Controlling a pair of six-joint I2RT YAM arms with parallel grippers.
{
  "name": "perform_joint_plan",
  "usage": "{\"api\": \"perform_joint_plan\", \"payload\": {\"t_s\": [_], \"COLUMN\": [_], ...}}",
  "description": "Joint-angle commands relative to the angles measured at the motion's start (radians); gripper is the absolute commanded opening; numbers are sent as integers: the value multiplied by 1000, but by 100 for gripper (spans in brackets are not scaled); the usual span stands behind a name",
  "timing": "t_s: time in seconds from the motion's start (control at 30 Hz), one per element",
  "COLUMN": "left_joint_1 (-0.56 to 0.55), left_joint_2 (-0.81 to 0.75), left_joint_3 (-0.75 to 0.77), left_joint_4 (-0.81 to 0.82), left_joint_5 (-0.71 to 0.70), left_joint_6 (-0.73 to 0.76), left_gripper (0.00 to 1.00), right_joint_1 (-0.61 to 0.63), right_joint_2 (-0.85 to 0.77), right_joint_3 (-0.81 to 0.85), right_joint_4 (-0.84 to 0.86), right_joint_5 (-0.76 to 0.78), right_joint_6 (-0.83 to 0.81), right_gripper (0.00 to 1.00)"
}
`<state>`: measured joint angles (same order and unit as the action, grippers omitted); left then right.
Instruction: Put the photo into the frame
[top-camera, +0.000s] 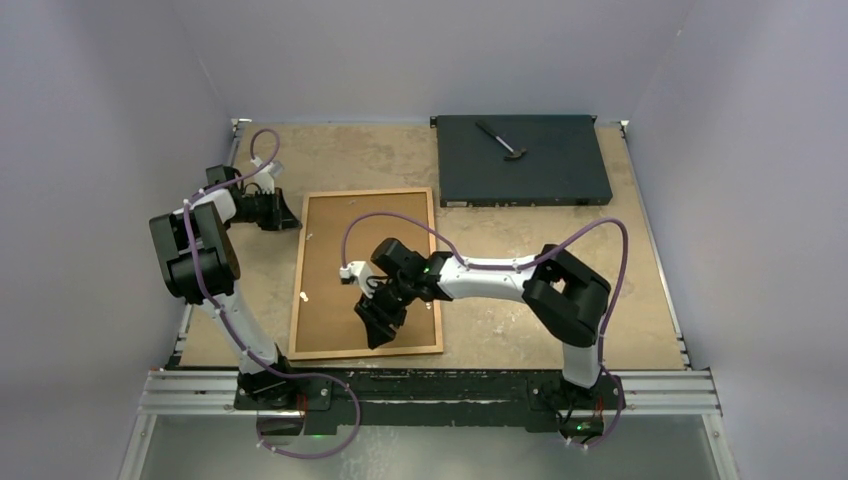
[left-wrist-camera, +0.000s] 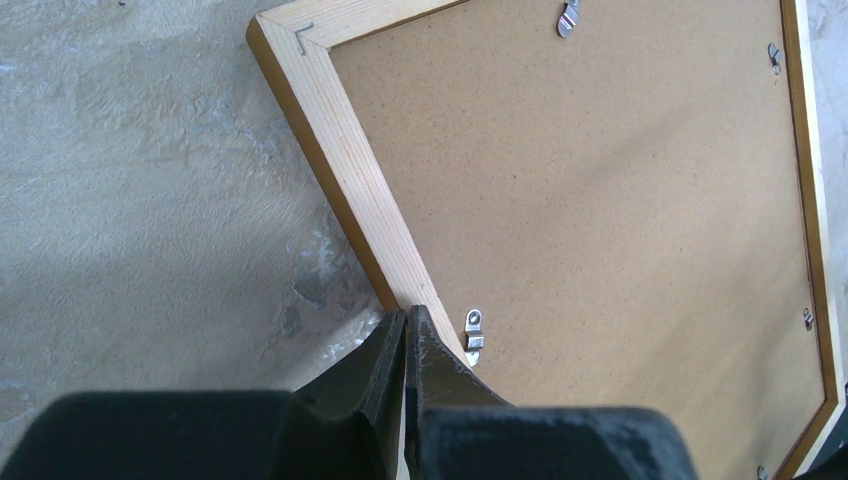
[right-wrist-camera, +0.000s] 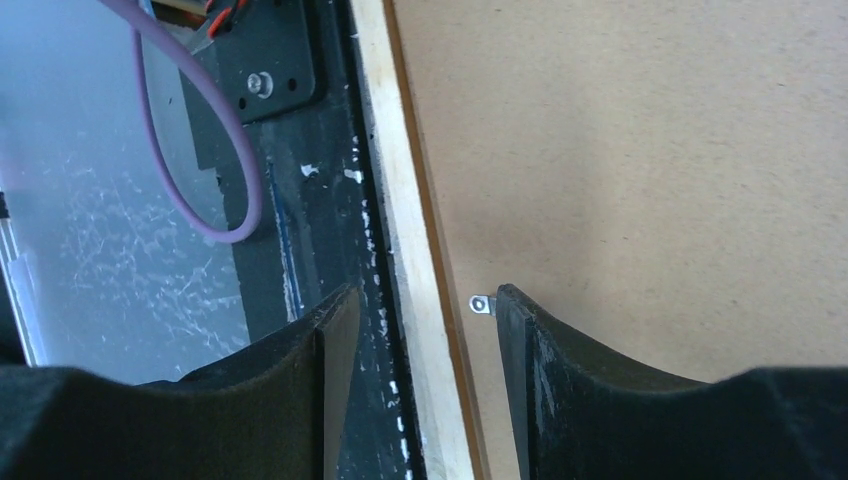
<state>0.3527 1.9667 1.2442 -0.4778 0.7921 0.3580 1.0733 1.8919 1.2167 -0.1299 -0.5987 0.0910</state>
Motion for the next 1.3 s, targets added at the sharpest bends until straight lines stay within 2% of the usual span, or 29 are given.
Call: {"api": "perform_joint_plan", "payload": {"t_s": [0.0, 0.37, 1.27], "left_joint_1": [-3, -4, -4], "left_joint_2": [41, 34, 20], "left_joint_3": [-61, -70, -67], "left_joint_4": [-67, -58, -61], "left_joint_5": [-176, -181, -185], "left_joint_6": [36, 36, 35], "left_gripper": [0, 0, 0], "right_joint_1": [18, 21, 22], "right_joint_2": [2, 47, -48], "right_joint_3": [2, 21, -90], "right_joint_4": [-8, -34, -2], "right_joint_5": [-52, -67, -53], "right_joint_6": [-47, -61, -22], "right_gripper": [56, 56, 52]}}
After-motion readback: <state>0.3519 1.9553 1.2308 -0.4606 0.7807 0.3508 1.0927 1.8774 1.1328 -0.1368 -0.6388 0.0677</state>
